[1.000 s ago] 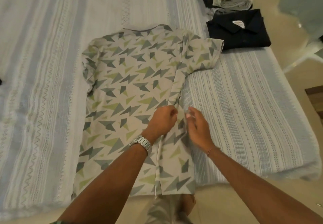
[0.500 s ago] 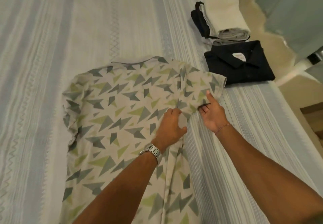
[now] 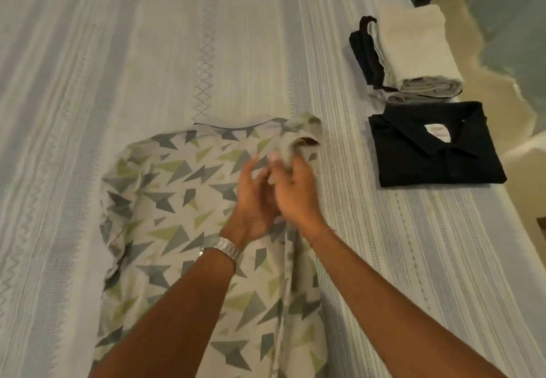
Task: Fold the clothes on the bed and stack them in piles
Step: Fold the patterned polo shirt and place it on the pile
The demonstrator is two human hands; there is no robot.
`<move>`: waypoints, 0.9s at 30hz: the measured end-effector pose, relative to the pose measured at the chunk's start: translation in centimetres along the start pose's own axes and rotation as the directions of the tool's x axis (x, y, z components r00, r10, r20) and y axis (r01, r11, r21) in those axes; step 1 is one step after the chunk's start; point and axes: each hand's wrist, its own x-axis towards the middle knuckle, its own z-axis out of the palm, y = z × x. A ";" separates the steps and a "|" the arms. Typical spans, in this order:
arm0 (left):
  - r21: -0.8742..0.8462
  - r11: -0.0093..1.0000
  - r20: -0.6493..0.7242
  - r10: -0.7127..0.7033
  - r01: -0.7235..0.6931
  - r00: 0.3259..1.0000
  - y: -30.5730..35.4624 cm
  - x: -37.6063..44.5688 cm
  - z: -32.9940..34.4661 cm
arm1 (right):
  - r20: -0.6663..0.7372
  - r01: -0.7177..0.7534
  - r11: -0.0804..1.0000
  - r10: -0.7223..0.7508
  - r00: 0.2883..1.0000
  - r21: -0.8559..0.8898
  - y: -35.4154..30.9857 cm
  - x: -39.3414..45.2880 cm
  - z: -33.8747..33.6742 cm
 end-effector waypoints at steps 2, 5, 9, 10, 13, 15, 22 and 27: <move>-0.144 0.986 -0.052 0.081 -0.088 0.995 1.6 0.2 -1.8 | 0.349 0.173 0.952 -0.077 0.934 -0.253 0.8 0.6 1.7; -0.174 0.983 -0.113 0.046 -0.065 0.993 2.5 0.6 -5.0 | 0.464 0.273 0.891 -0.081 0.882 -0.363 3.0 -0.2 2.0; -0.095 0.995 -0.219 -0.013 -0.008 0.976 2.3 1.9 -5.9 | 0.096 0.230 0.843 -0.210 0.973 -0.486 6.9 -1.7 1.1; -0.086 0.996 -0.268 0.005 -0.029 0.963 2.1 2.3 -6.0 | -0.011 0.162 0.835 -0.198 0.980 -0.526 7.8 -1.8 0.7; -0.096 0.993 -0.346 0.035 -0.073 0.938 1.6 2.8 -5.9 | -0.173 -0.073 0.838 -0.026 0.985 -0.541 9.1 -1.3 -0.8; -0.082 0.995 -0.363 0.028 -0.062 0.931 1.7 3.0 -6.0 | -0.162 -0.193 0.841 0.128 0.979 -0.506 9.5 -0.1 -1.3; -0.143 0.989 -0.355 -0.027 -0.026 0.934 3.1 2.5 -7.8 | -0.119 -0.361 0.906 0.342 0.932 -0.220 9.5 2.9 -3.6; 0.110 0.991 -0.563 0.130 -0.082 0.816 3.3 1.8 -8.1 | -0.209 -0.049 0.875 -0.060 0.976 -0.482 9.4 -0.1 -2.1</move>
